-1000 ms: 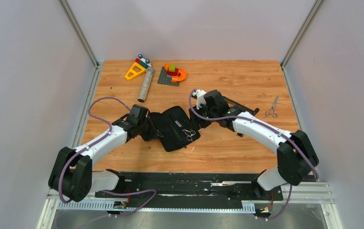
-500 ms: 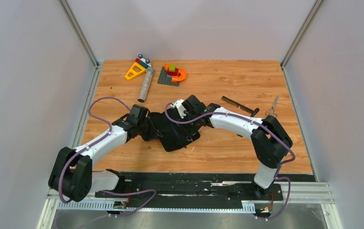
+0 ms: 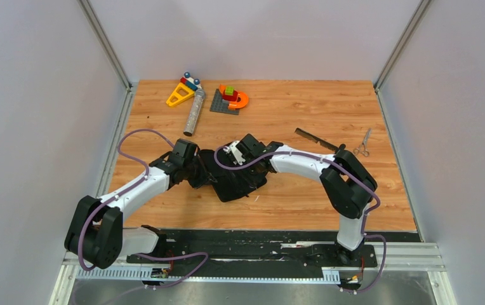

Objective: Sort the hair-cutting tools
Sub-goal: Place the scissors in the hairdressing tool bag.

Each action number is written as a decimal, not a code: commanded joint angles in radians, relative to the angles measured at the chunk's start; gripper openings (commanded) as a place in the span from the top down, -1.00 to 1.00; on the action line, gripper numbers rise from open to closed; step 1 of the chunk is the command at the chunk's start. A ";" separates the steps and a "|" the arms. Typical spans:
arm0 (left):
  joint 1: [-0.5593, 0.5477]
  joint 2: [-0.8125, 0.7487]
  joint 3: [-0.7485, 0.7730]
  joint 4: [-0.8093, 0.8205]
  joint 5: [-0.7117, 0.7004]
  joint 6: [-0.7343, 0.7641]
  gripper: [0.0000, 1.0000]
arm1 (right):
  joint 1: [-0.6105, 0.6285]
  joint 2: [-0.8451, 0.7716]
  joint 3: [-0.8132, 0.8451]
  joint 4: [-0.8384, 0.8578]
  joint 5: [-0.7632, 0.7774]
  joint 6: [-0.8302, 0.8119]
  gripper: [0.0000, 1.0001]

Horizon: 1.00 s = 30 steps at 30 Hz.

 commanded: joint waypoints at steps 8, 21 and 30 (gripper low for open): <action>-0.005 -0.008 0.021 -0.032 -0.006 0.031 1.00 | 0.026 0.071 0.067 0.002 0.076 0.004 0.32; -0.013 0.007 0.026 -0.028 0.009 0.034 1.00 | 0.041 0.108 0.147 0.013 0.044 0.099 0.45; -0.014 -0.002 0.021 -0.040 0.003 0.039 1.00 | 0.042 0.129 0.146 0.034 0.052 0.124 0.40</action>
